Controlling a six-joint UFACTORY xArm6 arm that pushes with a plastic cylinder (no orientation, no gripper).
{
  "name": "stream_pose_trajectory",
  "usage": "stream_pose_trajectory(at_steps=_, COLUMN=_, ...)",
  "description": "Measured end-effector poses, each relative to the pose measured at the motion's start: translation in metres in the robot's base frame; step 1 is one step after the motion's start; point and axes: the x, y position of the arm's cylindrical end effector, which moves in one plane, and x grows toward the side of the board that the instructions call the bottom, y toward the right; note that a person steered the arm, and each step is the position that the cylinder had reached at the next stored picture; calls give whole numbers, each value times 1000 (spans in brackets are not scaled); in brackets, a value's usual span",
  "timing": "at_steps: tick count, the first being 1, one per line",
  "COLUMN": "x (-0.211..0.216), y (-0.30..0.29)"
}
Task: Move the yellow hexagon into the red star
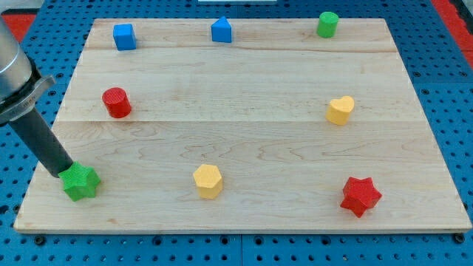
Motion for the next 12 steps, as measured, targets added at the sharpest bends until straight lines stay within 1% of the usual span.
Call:
stream_pose_trajectory(at_steps=1, x=-18, y=2)
stream_pose_trajectory(at_steps=2, x=-45, y=56)
stream_pose_trajectory(at_steps=4, x=-48, y=163)
stream_pose_trajectory(at_steps=5, x=-48, y=250)
stream_pose_trajectory(at_steps=6, x=-48, y=301)
stream_pose_trajectory(at_steps=8, x=-48, y=366)
stream_pose_trajectory(at_steps=9, x=-40, y=405)
stream_pose_trajectory(at_steps=12, x=61, y=441)
